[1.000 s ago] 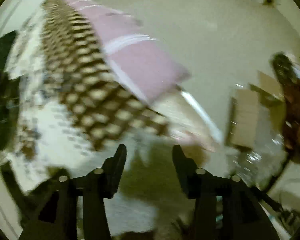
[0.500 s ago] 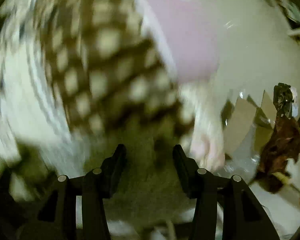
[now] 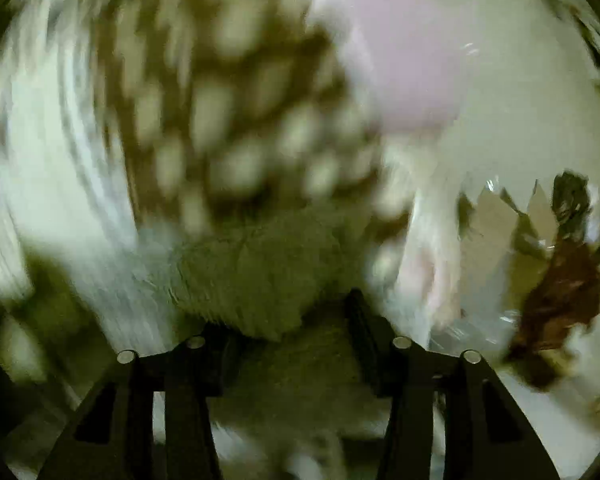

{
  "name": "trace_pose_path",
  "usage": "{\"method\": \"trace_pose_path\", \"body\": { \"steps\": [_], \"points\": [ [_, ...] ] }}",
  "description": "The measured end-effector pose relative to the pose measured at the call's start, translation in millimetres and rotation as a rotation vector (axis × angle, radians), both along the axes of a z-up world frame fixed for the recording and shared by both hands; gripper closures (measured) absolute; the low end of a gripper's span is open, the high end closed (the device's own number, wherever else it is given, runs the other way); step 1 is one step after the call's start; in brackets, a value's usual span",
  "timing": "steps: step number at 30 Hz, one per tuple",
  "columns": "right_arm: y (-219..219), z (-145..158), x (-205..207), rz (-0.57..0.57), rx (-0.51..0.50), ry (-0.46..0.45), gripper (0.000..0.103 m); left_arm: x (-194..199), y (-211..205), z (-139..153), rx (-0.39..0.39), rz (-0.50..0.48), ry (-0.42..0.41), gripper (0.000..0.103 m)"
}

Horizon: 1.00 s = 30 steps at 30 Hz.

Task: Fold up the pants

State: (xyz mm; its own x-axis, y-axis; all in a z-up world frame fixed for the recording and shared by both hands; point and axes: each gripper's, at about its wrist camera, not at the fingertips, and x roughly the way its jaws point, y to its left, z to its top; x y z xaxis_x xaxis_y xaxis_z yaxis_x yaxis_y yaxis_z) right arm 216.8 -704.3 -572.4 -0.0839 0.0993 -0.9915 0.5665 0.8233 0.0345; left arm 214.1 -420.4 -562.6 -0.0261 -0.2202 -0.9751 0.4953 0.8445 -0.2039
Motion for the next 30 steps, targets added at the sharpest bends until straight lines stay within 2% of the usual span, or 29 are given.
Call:
{"method": "trace_pose_path", "body": {
  "steps": [1,3,6,8,11,12,13,14,15,16,21,24,25,28,30],
  "points": [
    [-10.0,12.7,3.0,-0.053,0.000,-0.080,0.054,-0.6,0.5,-0.3,0.000,0.004,-0.001,0.016],
    [-19.6,27.5,2.5,-0.086,0.008,-0.118,0.054,-3.0,1.5,-0.9,-0.009,0.015,0.007,0.016],
    [-22.6,37.7,-16.6,-0.083,0.015,-0.081,0.054,-6.0,3.7,-3.0,-0.032,0.012,0.026,0.016],
    [-16.7,37.1,-26.2,-0.095,0.054,-0.023,0.054,-8.5,5.4,-3.8,-0.033,-0.002,0.029,0.016],
    [-12.0,16.9,-55.9,-0.125,0.102,0.090,0.054,-9.9,-0.1,-14.4,-0.020,-0.026,0.051,0.017],
    [-10.9,12.6,-64.1,-0.137,0.112,0.086,0.054,-10.2,-0.3,-18.8,-0.025,-0.035,0.044,0.023],
    [-10.2,9.2,-68.8,-0.168,0.119,0.071,0.072,-10.7,-0.3,-20.7,-0.024,-0.057,0.020,0.049],
    [-11.7,7.3,-71.9,-0.205,0.118,0.066,0.092,-10.4,1.9,-19.1,-0.020,-0.074,-0.011,0.080],
    [-10.1,9.5,-76.6,-0.234,0.114,0.048,0.092,-7.4,5.0,-15.9,-0.041,-0.074,-0.027,0.089],
    [-9.6,14.2,-76.7,-0.246,0.102,0.027,0.092,-4.4,8.7,-11.5,-0.056,-0.068,-0.032,0.093],
    [-8.0,64.2,-62.4,-0.232,-0.002,-0.112,0.093,6.7,30.8,17.8,-0.134,-0.001,-0.089,0.096],
    [-5.9,80.4,-37.5,-0.206,-0.021,-0.145,0.093,16.6,36.3,28.7,-0.148,0.058,-0.127,0.096],
    [-7.7,80.6,-30.6,-0.200,-0.033,-0.146,0.093,22.4,37.8,30.3,-0.145,0.079,-0.144,0.096],
    [-8.5,68.0,-4.3,-0.140,-0.021,-0.161,0.092,39.1,48.9,28.3,-0.172,0.157,-0.081,0.094],
    [-6.9,57.2,3.6,-0.082,-0.017,-0.112,0.082,43.8,56.6,27.8,-0.172,0.184,-0.041,0.081]
  ]
}}
